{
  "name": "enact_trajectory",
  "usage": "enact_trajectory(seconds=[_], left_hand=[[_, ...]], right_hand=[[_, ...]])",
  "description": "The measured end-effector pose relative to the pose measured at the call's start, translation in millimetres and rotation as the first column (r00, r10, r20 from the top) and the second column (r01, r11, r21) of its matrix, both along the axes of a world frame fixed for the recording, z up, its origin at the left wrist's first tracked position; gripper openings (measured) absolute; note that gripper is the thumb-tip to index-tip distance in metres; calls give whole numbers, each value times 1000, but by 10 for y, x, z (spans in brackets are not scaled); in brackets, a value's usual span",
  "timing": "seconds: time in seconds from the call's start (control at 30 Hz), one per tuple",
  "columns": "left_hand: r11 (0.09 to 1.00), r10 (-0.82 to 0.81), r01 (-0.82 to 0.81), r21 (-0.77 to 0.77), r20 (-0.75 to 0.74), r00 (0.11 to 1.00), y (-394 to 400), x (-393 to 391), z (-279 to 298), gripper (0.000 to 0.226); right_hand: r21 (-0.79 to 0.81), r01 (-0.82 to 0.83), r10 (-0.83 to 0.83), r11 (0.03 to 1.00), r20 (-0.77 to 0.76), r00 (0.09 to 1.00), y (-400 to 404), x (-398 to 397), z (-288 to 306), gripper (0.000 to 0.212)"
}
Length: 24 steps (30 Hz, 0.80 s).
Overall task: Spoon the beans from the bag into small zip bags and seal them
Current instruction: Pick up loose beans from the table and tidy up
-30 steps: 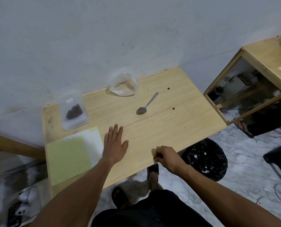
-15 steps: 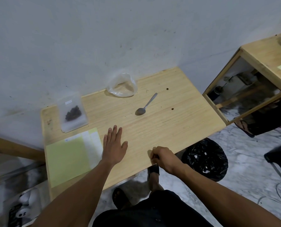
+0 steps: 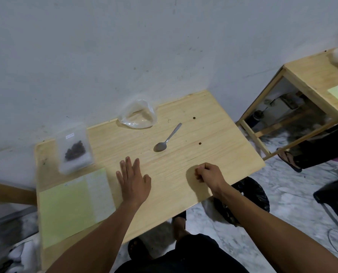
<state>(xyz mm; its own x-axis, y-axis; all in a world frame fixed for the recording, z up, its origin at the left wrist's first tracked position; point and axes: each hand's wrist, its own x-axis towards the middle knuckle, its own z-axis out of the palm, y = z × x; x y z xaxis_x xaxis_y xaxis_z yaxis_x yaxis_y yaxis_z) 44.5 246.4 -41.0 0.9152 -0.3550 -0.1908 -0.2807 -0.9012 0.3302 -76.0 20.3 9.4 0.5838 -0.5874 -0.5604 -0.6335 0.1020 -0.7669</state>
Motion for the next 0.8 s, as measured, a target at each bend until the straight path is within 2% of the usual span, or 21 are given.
enact_trajectory(seconds=[0.07, 0.17, 0.3, 0.5, 0.7, 0.8], left_hand=[[999, 41, -41, -8, -28, 999, -110, 63, -7, 65], [994, 95, -98, -36, -83, 992, -223, 85, -41, 68], [996, 82, -82, 27, -14, 997, -216, 50, -170, 72], [993, 108, -110, 43, 51, 993, -234, 26, -207, 79], [990, 129, -134, 53, 91, 987, -261, -3, -211, 76], [988, 148, -152, 38, 107, 983, -272, -8, -229, 75]], right_hand=[[-48, -17, 18, 999, 8, 1000, -237, 97, -15, 17], [-238, -158, 156, 958, -28, 987, -549, 232, -39, 7], [-409, -233, 242, 882, -30, 970, -821, 460, -101, 9], [-386, -328, 342, 862, -33, 939, -1056, 658, -214, 21], [-426, -439, 445, 791, -92, 891, -1113, 742, -247, 11], [-361, -402, 405, 842, -69, 912, -1144, 781, -232, 9]])
